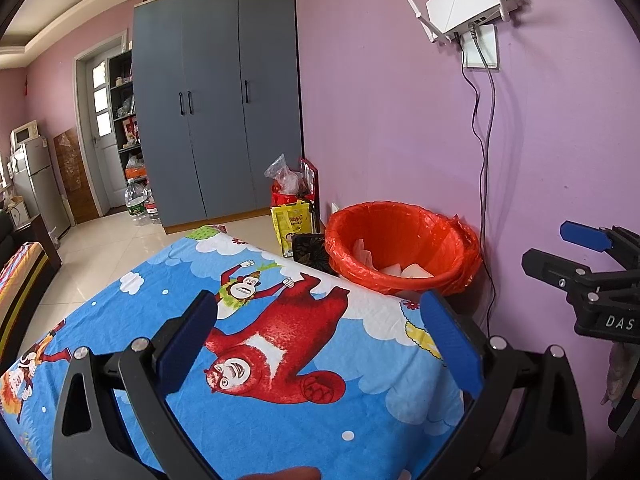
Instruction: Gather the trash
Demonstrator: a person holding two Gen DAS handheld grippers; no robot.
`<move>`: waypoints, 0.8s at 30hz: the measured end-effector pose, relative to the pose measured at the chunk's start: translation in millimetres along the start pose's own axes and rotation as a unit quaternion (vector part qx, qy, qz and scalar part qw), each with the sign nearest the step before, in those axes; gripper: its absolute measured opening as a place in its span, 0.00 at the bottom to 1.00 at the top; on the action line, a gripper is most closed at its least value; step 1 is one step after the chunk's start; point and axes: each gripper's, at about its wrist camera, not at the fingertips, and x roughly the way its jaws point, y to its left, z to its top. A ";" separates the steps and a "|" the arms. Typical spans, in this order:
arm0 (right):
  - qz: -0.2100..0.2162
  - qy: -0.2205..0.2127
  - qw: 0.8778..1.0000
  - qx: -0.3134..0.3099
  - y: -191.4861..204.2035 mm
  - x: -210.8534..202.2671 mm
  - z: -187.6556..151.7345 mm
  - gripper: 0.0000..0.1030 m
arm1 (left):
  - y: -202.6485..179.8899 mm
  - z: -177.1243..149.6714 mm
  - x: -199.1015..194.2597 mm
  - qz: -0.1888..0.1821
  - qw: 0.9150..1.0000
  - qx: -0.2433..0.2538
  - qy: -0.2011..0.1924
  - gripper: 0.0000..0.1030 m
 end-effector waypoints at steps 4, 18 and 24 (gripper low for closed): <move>0.000 0.000 1.000 0.000 0.1 -0.1 0.0 0.82 | 0.7 -0.2 -1.6 -0.002 1.000 -0.002 -0.004 0.96; 0.002 0.002 1.000 0.001 2.1 0.2 -0.3 0.82 | 2.7 0.8 -4.4 -0.007 1.000 -0.005 -0.016 0.96; 0.002 0.002 1.000 0.000 2.4 0.3 -0.7 0.82 | -0.7 -2.3 -3.6 -0.015 1.000 0.002 -0.019 0.96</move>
